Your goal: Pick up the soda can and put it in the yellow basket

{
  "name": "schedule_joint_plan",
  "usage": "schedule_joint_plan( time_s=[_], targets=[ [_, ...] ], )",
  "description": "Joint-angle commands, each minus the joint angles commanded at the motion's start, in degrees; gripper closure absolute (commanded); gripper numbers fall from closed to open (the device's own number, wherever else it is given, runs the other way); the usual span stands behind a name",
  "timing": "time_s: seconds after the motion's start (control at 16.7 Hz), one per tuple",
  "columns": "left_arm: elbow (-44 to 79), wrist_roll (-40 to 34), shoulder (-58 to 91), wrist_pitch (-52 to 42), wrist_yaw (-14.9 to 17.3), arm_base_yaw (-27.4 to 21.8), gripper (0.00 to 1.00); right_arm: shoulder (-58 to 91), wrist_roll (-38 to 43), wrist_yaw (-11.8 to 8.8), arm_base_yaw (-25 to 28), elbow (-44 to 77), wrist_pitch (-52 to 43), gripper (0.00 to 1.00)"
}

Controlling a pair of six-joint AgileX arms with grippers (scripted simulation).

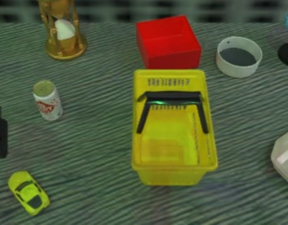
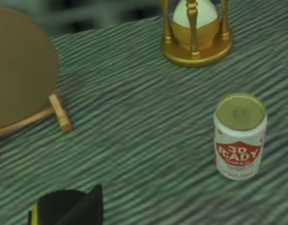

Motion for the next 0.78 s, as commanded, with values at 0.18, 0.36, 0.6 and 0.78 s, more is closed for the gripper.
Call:
schedule_joint_plan(
  time_s=[0.18, 0.36, 0.6, 0.78],
  targets=[
    [15.7, 5.4, 18.5, -8.9, -0.1, -0.9, 0.00, 0.0, 0.0, 0.0, 0.0, 0.0, 0.0, 0.00],
    [32.5, 11.0, 37.9, -17.6, -0.1, -1.9, 0.00, 0.0, 0.0, 0.0, 0.0, 0.0, 0.0, 0.00],
    [52.7, 18.0, 61.6, -28.6, -0.1, -3.3, 0.00, 0.0, 0.0, 0.0, 0.0, 0.0, 0.0, 0.00],
    [64.7, 22.5, 76.3, -36.5, 0.0, -4.1, 0.00, 0.0, 0.0, 0.0, 0.0, 0.0, 0.0, 0.00]
  ],
)
